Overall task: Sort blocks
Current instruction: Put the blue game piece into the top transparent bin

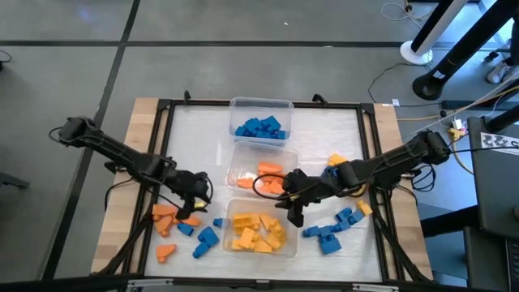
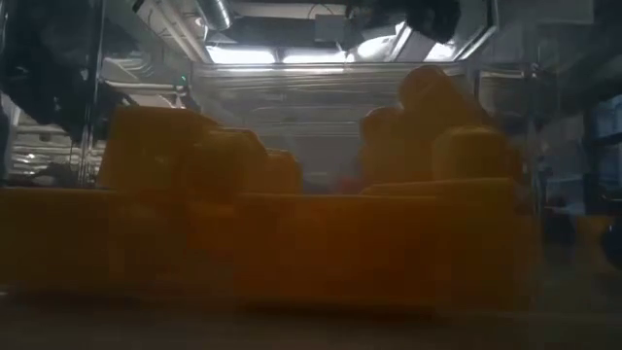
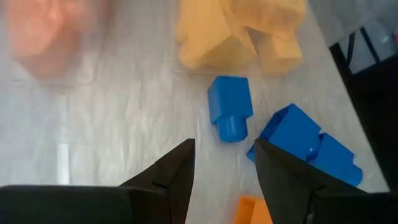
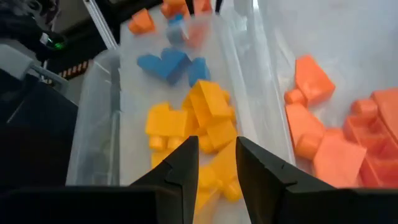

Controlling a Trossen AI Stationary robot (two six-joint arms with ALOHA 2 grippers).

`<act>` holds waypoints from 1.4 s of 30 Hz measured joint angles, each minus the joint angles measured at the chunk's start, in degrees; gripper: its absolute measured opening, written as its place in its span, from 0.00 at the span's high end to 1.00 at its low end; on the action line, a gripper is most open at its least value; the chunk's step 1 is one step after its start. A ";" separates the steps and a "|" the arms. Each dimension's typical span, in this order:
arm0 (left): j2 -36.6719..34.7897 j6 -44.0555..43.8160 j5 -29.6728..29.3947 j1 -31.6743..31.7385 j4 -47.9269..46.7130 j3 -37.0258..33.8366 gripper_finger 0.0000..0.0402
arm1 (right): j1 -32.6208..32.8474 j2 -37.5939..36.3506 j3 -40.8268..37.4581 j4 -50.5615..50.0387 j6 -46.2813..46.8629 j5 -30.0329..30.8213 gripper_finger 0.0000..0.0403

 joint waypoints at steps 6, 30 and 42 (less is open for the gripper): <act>7.16 -0.10 -3.41 -3.33 5.34 0.00 0.61 | 0.06 -0.13 3.56 0.20 -0.55 0.29 0.74; 27.81 -7.62 -9.80 -9.85 23.66 0.02 0.61 | 0.09 -0.09 6.56 -0.29 -6.58 -1.68 0.74; 29.33 -7.08 -9.97 -9.80 25.47 0.11 0.72 | 0.09 -0.09 6.56 -0.26 -7.67 -3.28 0.74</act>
